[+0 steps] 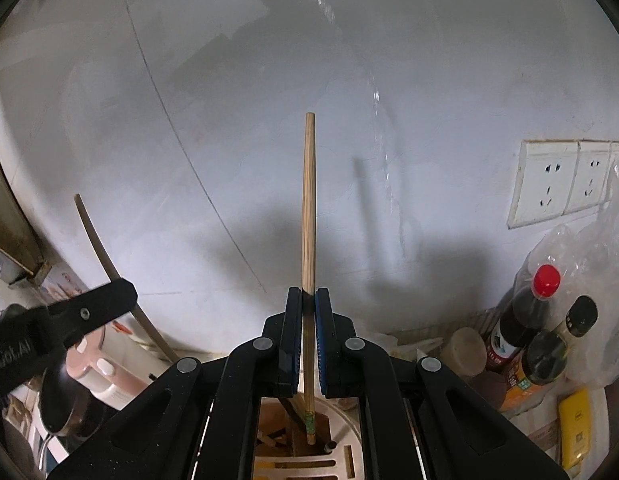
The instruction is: Organize utensils
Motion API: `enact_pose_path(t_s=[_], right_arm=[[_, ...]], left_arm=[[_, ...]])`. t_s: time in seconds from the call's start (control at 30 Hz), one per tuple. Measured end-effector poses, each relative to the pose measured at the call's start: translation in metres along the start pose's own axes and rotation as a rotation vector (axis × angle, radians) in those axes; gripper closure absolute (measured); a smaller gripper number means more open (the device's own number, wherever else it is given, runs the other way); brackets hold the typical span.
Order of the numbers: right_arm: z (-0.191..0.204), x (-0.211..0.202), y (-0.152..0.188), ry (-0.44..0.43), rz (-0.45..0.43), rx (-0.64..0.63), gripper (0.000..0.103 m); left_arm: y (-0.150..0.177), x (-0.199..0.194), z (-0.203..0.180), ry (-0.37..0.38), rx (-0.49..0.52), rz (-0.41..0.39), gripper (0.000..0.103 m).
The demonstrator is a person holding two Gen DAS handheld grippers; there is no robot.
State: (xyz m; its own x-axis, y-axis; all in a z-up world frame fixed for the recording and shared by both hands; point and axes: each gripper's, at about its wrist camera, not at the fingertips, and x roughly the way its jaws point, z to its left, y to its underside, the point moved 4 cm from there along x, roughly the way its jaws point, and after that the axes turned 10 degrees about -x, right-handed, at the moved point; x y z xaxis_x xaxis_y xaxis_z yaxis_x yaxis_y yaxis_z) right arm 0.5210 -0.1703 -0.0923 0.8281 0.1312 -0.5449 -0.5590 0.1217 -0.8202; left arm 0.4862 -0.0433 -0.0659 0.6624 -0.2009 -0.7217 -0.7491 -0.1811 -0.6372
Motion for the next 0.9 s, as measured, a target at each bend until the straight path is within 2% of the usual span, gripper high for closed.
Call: enact_pose_path(t_s=[0.1,0.2,0.23,0.27,0.3,0.33,0.37,0.4,0.47,0.57,0.63,0.67,0.8,0.9], right_arm=[[0.001,0.002,0.004,-0.023,0.024,-0.019,0.096],[0.002,0.003,0.008,-0.061,0.067,-0.039,0.095],[0.002,0.002,0.009,-0.068,0.078,-0.040,0.094],[0.000,0.000,0.010,-0.077,0.084,-0.036,0.088],[-0.002,-0.005,0.010,-0.085,0.084,-0.028,0.075],[-0.005,-0.010,0.009,-0.087,0.086,-0.023,0.068],[-0.006,-0.014,0.009,-0.092,0.085,-0.019,0.062],[-0.008,-0.021,0.008,-0.097,0.081,-0.015,0.060],[-0.010,-0.034,0.010,-0.092,0.076,-0.018,0.058],[-0.012,-0.053,0.016,-0.075,0.069,-0.037,0.052],[-0.013,-0.064,0.021,-0.048,0.070,-0.054,0.044],[-0.013,-0.071,0.027,-0.031,0.072,-0.064,0.038],[-0.014,-0.084,0.048,0.055,0.094,-0.129,0.012],[-0.014,-0.084,0.065,0.110,0.128,-0.173,0.005]], left_arm=[[0.009,0.007,0.002,-0.002,0.004,0.046,0.098],[0.015,0.008,0.009,-0.005,-0.042,0.108,0.097],[0.015,0.005,0.010,-0.008,-0.055,0.115,0.096],[0.016,0.000,0.011,-0.014,-0.059,0.111,0.094],[0.015,-0.007,0.012,-0.022,-0.056,0.097,0.090],[0.015,-0.014,0.013,-0.033,-0.053,0.081,0.086],[0.014,-0.022,0.014,-0.044,-0.051,0.063,0.067],[0.014,-0.030,0.016,-0.052,-0.051,0.041,0.041],[0.017,-0.047,0.021,-0.082,-0.054,-0.014,0.023],[0.027,-0.060,0.030,-0.124,-0.043,-0.046,0.022],[0.038,-0.066,0.036,-0.165,-0.028,-0.068,0.010],[0.046,-0.069,0.040,-0.186,-0.014,-0.087,0.003],[0.071,-0.070,0.046,-0.253,0.022,-0.112,0.000],[0.087,-0.066,0.049,-0.283,0.042,-0.107,0.000]])
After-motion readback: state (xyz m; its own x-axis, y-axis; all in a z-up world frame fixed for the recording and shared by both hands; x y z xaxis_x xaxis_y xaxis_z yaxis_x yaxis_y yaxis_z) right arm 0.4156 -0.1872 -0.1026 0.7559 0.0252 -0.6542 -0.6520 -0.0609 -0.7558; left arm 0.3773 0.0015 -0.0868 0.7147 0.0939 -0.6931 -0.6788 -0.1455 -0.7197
